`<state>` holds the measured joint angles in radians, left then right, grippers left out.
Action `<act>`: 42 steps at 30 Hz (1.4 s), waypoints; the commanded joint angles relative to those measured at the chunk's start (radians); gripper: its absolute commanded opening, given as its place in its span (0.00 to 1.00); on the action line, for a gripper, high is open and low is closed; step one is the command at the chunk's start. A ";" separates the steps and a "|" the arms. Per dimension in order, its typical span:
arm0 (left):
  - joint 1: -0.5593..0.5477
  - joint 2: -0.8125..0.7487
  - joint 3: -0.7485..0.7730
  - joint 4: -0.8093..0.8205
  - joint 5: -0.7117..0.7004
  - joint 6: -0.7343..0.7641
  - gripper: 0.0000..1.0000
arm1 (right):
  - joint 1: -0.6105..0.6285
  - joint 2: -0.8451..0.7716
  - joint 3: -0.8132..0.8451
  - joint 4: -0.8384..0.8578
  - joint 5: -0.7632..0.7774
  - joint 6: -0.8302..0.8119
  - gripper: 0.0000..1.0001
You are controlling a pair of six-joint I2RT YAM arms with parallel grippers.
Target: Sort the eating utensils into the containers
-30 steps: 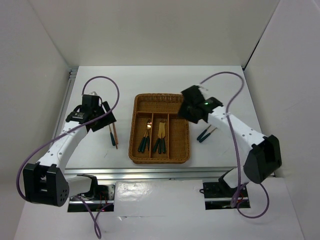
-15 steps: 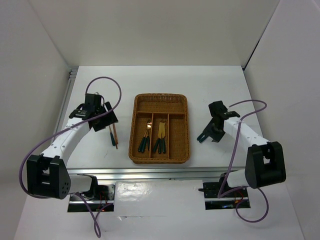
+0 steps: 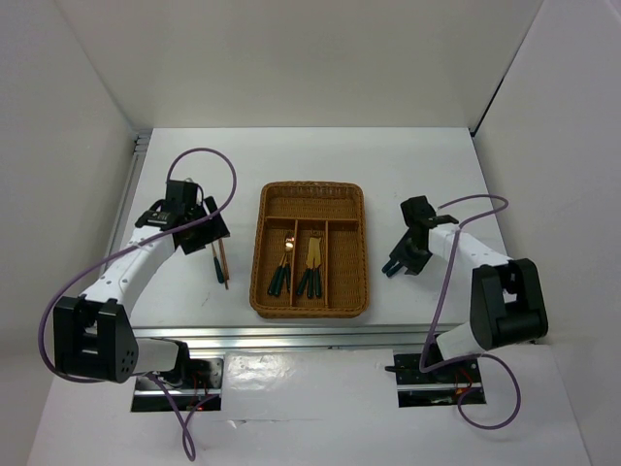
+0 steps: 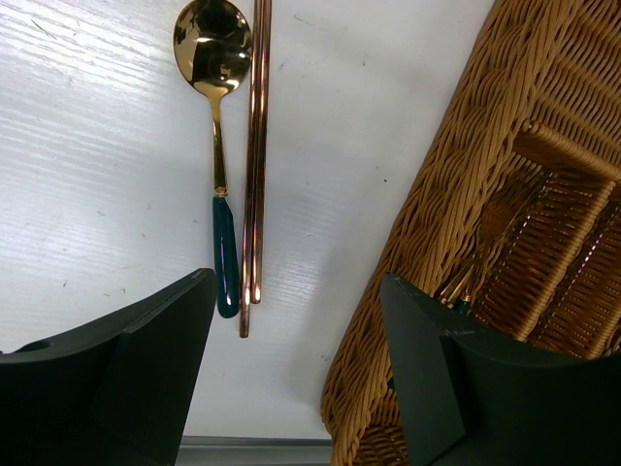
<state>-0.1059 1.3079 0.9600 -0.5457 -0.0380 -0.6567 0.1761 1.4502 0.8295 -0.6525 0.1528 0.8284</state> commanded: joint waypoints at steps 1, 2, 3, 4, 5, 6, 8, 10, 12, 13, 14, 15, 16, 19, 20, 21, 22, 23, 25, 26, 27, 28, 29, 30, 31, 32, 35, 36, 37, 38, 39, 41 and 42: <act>0.006 0.010 0.039 0.023 0.012 0.016 0.82 | -0.003 0.015 -0.006 0.037 0.010 -0.002 0.47; 0.006 0.019 0.039 0.023 0.012 0.016 0.82 | -0.003 0.015 0.003 0.037 0.010 -0.002 0.47; 0.006 0.019 0.039 0.023 0.012 0.016 0.82 | -0.003 0.027 0.003 0.037 0.010 -0.002 0.47; 0.006 0.019 0.039 0.023 0.012 0.016 0.82 | -0.003 0.027 0.003 0.046 0.010 -0.002 0.47; 0.006 0.019 0.039 0.023 0.012 0.016 0.82 | -0.003 0.036 0.003 0.047 0.010 -0.002 0.47; 0.006 0.019 0.048 0.023 0.012 0.016 0.82 | -0.003 0.036 0.003 0.047 0.010 -0.002 0.47; 0.015 0.028 0.048 0.023 0.012 0.016 0.82 | -0.003 0.045 0.003 0.047 0.010 -0.002 0.47; 0.015 0.028 0.048 0.023 0.012 0.016 0.82 | -0.003 0.055 0.003 0.047 0.010 -0.002 0.46; 0.015 0.037 0.048 0.023 0.012 0.016 0.82 | -0.003 0.076 0.003 0.056 0.010 -0.002 0.46; 0.015 0.037 0.048 0.023 0.012 0.016 0.82 | -0.003 0.076 0.003 0.056 0.010 -0.002 0.46; 0.015 0.037 0.048 0.023 0.012 0.016 0.82 | -0.003 0.076 0.003 0.056 0.010 -0.002 0.46; 0.015 0.037 0.048 0.023 0.012 0.016 0.82 | -0.003 0.088 0.003 0.065 0.010 -0.002 0.46; 0.015 0.037 0.048 0.023 0.012 0.016 0.82 | -0.003 0.088 0.003 0.065 0.010 -0.002 0.46; 0.015 0.037 0.048 0.023 0.012 0.016 0.82 | -0.003 0.108 0.003 0.076 0.010 -0.002 0.43; 0.015 0.037 0.048 0.023 0.012 0.016 0.82 | -0.003 0.108 0.003 0.076 0.010 -0.002 0.42; 0.015 0.037 0.048 0.023 0.012 0.016 0.82 | -0.003 0.119 -0.006 0.076 0.010 -0.002 0.40; 0.015 0.037 0.048 0.023 0.012 0.016 0.82 | -0.003 0.119 -0.006 0.076 0.010 -0.002 0.38; 0.015 0.037 0.048 0.023 0.012 0.016 0.82 | -0.003 0.119 -0.006 0.076 0.010 -0.002 0.34; 0.024 0.037 0.048 0.023 0.012 0.016 0.82 | -0.003 0.128 -0.006 0.076 0.010 -0.002 0.28; 0.025 0.037 0.048 0.023 0.012 0.016 0.82 | -0.003 0.128 -0.006 0.076 0.010 -0.002 0.24; 0.025 0.037 0.048 0.023 0.012 0.016 0.82 | -0.003 0.128 -0.006 0.064 0.019 0.011 0.18; 0.025 0.037 0.048 0.023 0.012 0.016 0.82 | -0.003 0.128 -0.006 0.048 0.019 0.011 0.16; 0.025 0.037 0.048 0.023 0.012 0.016 0.82 | -0.003 0.128 -0.006 0.036 0.031 0.020 0.14; 0.025 0.037 0.048 0.023 0.012 0.016 0.82 | -0.003 0.128 0.005 0.001 0.031 0.034 0.11; 0.025 0.037 0.048 0.023 0.012 0.016 0.82 | -0.003 0.112 0.020 -0.019 0.042 0.034 0.09; 0.025 0.037 0.048 0.023 0.012 0.016 0.82 | -0.003 0.099 0.031 -0.044 0.053 0.047 0.07; 0.025 0.037 0.048 0.023 0.012 0.025 0.82 | 0.031 0.015 0.088 -0.130 0.088 0.067 0.06; 0.025 0.037 0.048 0.023 0.012 0.025 0.82 | 0.049 -0.010 0.106 -0.148 0.123 0.067 0.06; 0.025 0.037 0.048 0.023 0.012 0.025 0.82 | 0.086 -0.048 0.150 -0.182 0.137 0.077 0.06; 0.025 0.037 0.048 0.023 0.012 0.025 0.82 | 0.101 -0.062 0.177 -0.196 0.146 0.077 0.06; 0.025 0.037 0.048 0.023 0.012 0.025 0.82 | 0.118 -0.071 0.203 -0.209 0.157 0.068 0.06; 0.025 0.037 0.048 0.023 0.012 0.025 0.82 | 0.175 -0.071 0.284 -0.240 0.157 0.067 0.06; 0.025 0.037 0.048 0.023 0.021 0.025 0.82 | 0.196 -0.071 0.310 -0.249 0.157 0.067 0.06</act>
<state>-0.0864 1.3403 0.9718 -0.5453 -0.0341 -0.6540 0.3180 1.4200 1.0370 -0.8349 0.2577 0.8791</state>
